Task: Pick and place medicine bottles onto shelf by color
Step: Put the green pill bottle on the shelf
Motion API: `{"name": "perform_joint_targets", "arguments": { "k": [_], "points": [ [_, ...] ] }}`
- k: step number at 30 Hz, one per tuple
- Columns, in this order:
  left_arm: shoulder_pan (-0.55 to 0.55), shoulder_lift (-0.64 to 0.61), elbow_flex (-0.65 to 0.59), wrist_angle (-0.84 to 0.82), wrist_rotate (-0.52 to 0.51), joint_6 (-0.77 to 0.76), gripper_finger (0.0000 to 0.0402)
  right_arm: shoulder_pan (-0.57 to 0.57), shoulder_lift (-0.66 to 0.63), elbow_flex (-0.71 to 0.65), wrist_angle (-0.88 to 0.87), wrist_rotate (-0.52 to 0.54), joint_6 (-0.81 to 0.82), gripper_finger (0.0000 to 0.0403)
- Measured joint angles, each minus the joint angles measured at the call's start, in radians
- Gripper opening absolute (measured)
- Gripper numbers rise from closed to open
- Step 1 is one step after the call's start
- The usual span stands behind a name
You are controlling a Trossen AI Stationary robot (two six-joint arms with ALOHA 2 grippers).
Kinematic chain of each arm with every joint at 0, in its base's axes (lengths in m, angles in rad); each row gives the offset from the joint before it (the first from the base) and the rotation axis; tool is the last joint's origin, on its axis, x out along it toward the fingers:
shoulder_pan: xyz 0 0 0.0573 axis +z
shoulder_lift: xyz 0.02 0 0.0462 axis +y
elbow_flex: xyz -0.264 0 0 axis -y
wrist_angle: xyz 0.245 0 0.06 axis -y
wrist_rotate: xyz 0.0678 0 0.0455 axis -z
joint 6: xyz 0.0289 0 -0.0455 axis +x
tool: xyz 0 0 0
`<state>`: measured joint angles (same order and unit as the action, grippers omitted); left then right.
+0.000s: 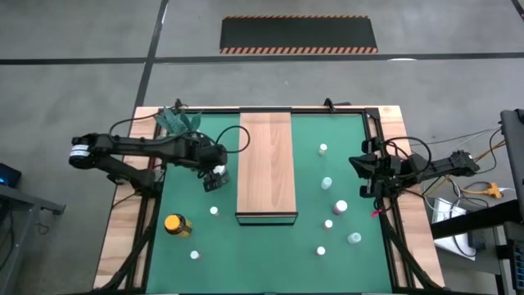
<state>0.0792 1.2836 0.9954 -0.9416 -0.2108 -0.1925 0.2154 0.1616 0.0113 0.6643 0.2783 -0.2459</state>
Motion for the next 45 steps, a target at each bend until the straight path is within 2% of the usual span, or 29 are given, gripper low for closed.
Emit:
{"name": "perform_joint_targets", "arguments": {
  "k": [10, 19, 25, 33, 41, 45],
  "points": [
    [0.000, 0.004, -0.052, 0.081, 0.027, 0.016, 0.0278, 0.000, 0.000, 0.000, -0.001, 0.000, 0.000, 0.0009],
    [0.000, -0.003, -0.052, 0.078, 0.028, 0.021, 0.0208, 0.000, 0.000, 0.000, -0.001, 0.001, 0.000, 0.0009],
    [-0.023, -0.008, 0.007, -0.016, 0.027, 0.003, 0.0207, 0.000, 0.000, 0.000, -0.001, 0.001, 0.000, 0.0009],
    [-0.060, -0.008, 0.225, -0.169, 0.029, -0.066, 0.0214, 0.000, 0.000, 0.000, -0.001, 0.002, 0.000, 0.0009],
    [-0.113, 0.044, 0.643, -0.589, 0.016, -0.202, 0.0217, 0.000, 0.000, 0.000, -0.002, 0.002, -0.001, 0.0009],
    [-0.113, 0.098, 0.812, -0.596, -0.006, -0.194, 0.0218, 0.000, 0.000, 0.000, -0.003, 0.002, -0.017, 0.0009]
  ]
}}
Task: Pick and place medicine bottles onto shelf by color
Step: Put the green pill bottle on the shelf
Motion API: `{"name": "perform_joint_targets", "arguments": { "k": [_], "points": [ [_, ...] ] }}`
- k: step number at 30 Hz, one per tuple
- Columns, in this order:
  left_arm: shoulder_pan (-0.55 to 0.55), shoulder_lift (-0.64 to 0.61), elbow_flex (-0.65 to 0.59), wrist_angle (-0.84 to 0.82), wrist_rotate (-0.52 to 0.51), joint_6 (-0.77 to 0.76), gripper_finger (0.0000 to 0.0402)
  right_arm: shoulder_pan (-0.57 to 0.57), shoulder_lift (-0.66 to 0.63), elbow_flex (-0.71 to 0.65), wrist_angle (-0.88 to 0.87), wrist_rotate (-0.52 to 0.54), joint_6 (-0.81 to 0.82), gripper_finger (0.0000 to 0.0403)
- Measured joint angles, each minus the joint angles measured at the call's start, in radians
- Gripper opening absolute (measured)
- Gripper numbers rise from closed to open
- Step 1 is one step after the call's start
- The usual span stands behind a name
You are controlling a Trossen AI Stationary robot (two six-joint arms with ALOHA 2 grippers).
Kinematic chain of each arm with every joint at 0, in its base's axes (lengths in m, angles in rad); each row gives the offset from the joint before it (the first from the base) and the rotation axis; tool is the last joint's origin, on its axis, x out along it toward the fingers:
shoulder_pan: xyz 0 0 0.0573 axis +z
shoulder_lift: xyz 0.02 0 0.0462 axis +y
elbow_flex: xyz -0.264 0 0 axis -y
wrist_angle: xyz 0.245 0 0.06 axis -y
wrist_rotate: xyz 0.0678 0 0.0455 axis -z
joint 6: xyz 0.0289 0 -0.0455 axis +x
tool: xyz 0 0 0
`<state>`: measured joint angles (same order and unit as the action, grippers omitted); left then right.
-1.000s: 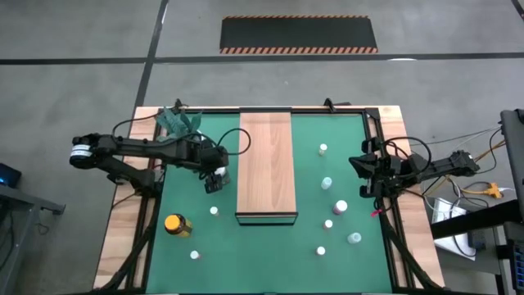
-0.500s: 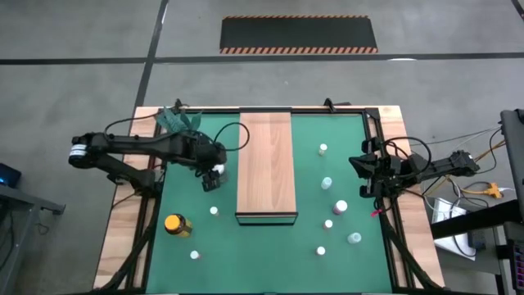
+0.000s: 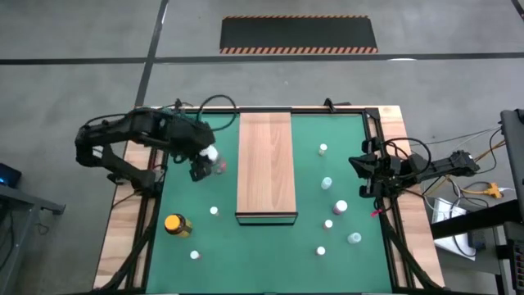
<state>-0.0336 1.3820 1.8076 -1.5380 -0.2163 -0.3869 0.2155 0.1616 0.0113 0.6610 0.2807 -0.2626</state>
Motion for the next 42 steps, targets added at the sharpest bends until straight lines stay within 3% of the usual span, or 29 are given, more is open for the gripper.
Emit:
{"name": "perform_joint_targets", "arguments": {
  "k": [7, 13, 19, 24, 29, 38, 42],
  "points": [
    [0.000, 0.166, 0.144, 0.199, 0.039, 0.281, 0.0218, 0.000, 0.001, 0.000, -0.012, 0.000, 0.000, 0.0009],
    [0.003, 0.324, 0.203, 0.215, 0.067, 0.404, 0.0219, 0.000, 0.001, 0.000, -0.014, 0.000, -0.002, 0.0009],
    [0.024, 0.392, 0.214, 0.217, 0.027, 0.365, 0.0219, 0.000, 0.001, 0.000, -0.025, 0.000, 0.000, 0.0009],
    [0.057, 0.405, 0.214, 0.211, -0.050, 0.226, 0.0219, 0.000, 0.002, 0.000, -0.028, 0.000, 0.010, 0.0009],
    [0.105, 0.405, 0.212, 0.212, -0.065, 0.103, 0.0219, 0.000, 0.002, 0.000, -0.027, 0.000, 0.009, 0.0009],
    [0.159, 0.405, 0.211, 0.213, -0.048, 0.077, 0.0223, 0.000, 0.002, 0.000, -0.027, 0.000, 0.008, 0.0009],
    [0.172, 0.405, 0.211, 0.213, -0.044, 0.082, 0.0252, 0.000, 0.002, 0.000, -0.028, 0.000, 0.002, 0.0009]
  ]
}}
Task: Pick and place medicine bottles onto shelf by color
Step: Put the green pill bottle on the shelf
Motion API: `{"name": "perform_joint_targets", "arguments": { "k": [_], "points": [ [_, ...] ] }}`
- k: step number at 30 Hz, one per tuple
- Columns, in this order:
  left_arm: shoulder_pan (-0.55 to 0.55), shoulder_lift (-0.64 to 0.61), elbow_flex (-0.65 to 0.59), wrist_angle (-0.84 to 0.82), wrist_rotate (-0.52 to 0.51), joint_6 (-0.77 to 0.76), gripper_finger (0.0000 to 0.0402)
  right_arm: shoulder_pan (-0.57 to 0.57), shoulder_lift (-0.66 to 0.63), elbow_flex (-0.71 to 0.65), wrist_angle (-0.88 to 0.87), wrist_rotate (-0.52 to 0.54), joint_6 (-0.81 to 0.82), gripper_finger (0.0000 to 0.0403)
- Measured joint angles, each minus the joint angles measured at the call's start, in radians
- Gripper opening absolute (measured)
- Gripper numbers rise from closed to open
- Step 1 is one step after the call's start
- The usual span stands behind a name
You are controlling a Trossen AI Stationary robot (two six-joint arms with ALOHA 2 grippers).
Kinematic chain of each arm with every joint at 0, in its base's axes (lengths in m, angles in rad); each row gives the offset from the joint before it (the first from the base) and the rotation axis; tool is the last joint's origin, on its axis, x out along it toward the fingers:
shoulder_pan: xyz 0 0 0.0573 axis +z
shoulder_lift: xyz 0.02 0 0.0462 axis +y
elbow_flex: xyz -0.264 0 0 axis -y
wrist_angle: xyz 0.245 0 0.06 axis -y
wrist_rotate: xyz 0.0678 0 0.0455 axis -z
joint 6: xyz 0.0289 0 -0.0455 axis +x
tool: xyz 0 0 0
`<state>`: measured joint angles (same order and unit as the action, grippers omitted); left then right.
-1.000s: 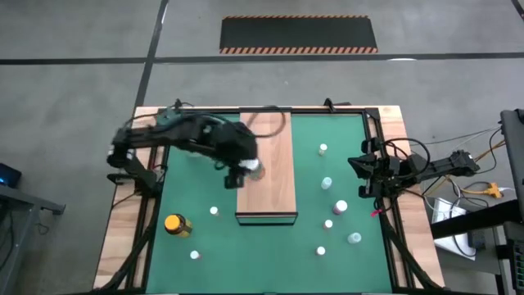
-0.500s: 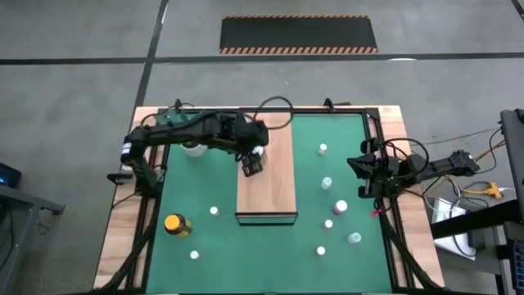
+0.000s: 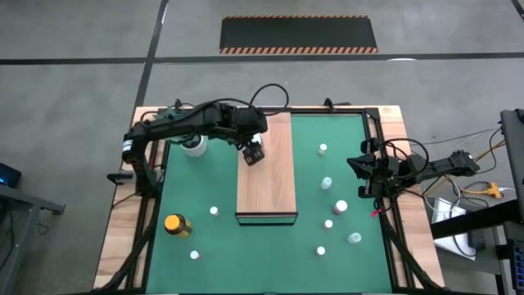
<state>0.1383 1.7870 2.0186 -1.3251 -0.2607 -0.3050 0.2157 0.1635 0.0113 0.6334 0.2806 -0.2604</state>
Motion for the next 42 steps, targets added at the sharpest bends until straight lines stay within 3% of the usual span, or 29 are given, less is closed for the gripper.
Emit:
{"name": "perform_joint_targets", "arguments": {
  "k": [7, 17, 24, 34, 38, 42],
  "points": [
    [0.008, -0.002, 0.000, 0.000, 0.002, 0.135, 0.0307, 0.000, 0.000, 0.000, 0.000, 0.000, -0.005, 0.0009],
    [-0.009, -0.064, 0.000, 0.019, 0.002, 0.209, 0.0310, 0.000, 0.000, 0.000, 0.000, 0.004, -0.016, 0.0009],
    [-0.146, -0.131, -0.022, 0.159, -0.014, 0.159, 0.0310, 0.000, 0.000, 0.000, -0.033, 0.008, -0.040, 0.0009],
    [-0.440, -0.156, -0.309, 0.426, -0.052, 0.376, 0.0310, 0.000, 0.012, 0.000, -0.088, 0.009, -0.030, 0.0009],
    [-0.448, -0.207, -0.421, 0.502, -0.132, 0.397, 0.0310, 0.000, 0.033, 0.000, -0.105, 0.010, 0.017, 0.0009],
    [-0.439, -0.300, -0.539, 0.575, -0.143, 0.449, 0.0310, 0.000, 0.070, 0.000, -0.054, 0.008, 0.028, 0.0009]
  ]
}}
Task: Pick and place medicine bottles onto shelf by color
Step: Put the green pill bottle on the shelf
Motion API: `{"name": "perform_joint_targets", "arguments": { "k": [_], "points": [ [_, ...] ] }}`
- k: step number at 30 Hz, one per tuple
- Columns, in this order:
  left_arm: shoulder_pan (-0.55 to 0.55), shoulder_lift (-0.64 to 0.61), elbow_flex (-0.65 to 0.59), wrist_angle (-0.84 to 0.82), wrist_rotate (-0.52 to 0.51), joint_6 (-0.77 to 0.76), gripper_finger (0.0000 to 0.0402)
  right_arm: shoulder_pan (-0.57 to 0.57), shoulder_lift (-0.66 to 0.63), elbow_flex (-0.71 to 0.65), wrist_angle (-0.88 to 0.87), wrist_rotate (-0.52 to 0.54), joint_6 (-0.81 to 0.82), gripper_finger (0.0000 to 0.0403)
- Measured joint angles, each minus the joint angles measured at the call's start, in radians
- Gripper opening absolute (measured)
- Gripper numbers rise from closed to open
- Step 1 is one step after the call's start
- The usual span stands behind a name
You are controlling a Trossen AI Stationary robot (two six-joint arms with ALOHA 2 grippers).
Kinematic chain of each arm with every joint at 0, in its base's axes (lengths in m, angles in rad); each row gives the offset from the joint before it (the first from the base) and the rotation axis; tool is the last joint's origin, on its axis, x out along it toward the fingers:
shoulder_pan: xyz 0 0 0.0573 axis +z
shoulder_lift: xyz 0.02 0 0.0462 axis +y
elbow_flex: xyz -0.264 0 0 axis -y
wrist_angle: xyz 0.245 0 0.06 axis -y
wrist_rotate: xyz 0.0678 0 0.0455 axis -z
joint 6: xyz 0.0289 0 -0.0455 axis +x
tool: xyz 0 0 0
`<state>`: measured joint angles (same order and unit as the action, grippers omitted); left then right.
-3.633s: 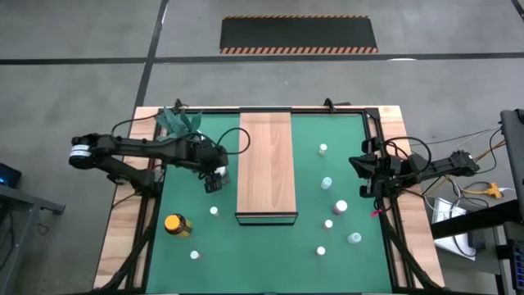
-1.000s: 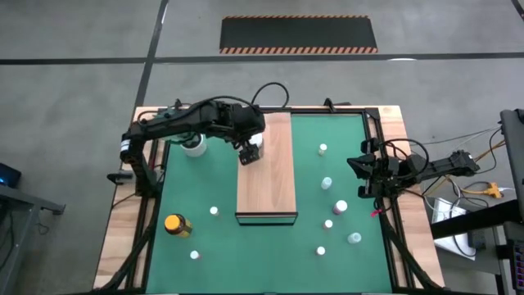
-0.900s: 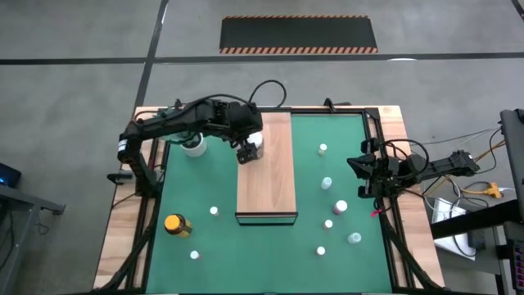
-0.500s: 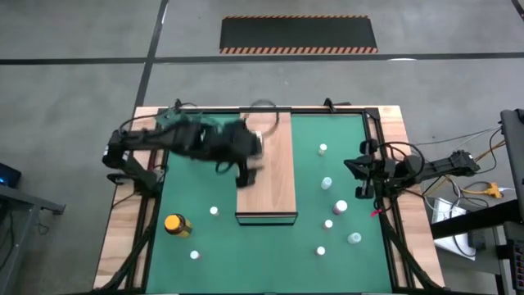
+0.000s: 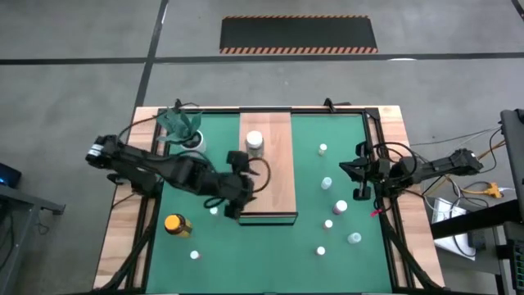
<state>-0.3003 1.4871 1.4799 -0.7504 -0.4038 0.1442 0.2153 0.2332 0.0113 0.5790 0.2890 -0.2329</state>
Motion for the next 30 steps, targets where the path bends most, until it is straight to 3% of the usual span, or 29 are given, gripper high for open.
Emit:
{"name": "perform_joint_targets", "arguments": {
  "k": [5, 11, 15, 18, 23, 30],
  "points": [
    [0.026, -0.165, -0.201, 0.116, -0.007, 0.106, 0.0310, 0.000, 0.070, 0.005, 0.201, 0.001, -0.075, 0.0009],
    [0.076, -0.347, -0.400, 0.341, 0.011, 0.166, 0.0310, 0.000, 0.179, 0.152, 0.203, 0.008, -0.146, 0.0009],
    [0.077, -0.433, -0.521, 0.563, 0.051, 0.106, 0.0310, 0.000, 0.283, 0.284, 0.121, 0.007, -0.134, 0.0009],
    [0.075, -0.460, -0.607, 0.678, 0.081, 0.018, 0.0310, 0.000, 0.343, 0.394, -0.042, 0.008, -0.096, 0.0009],
    [0.078, -0.477, -0.684, 0.703, 0.078, -0.114, 0.0310, 0.000, 0.441, 0.548, -0.282, 0.029, 0.006, 0.0009],
    [0.076, -0.473, -0.733, 0.709, 0.084, -0.138, 0.0288, -0.001, 0.568, 0.619, -0.365, 0.106, 0.075, 0.0009]
  ]
}}
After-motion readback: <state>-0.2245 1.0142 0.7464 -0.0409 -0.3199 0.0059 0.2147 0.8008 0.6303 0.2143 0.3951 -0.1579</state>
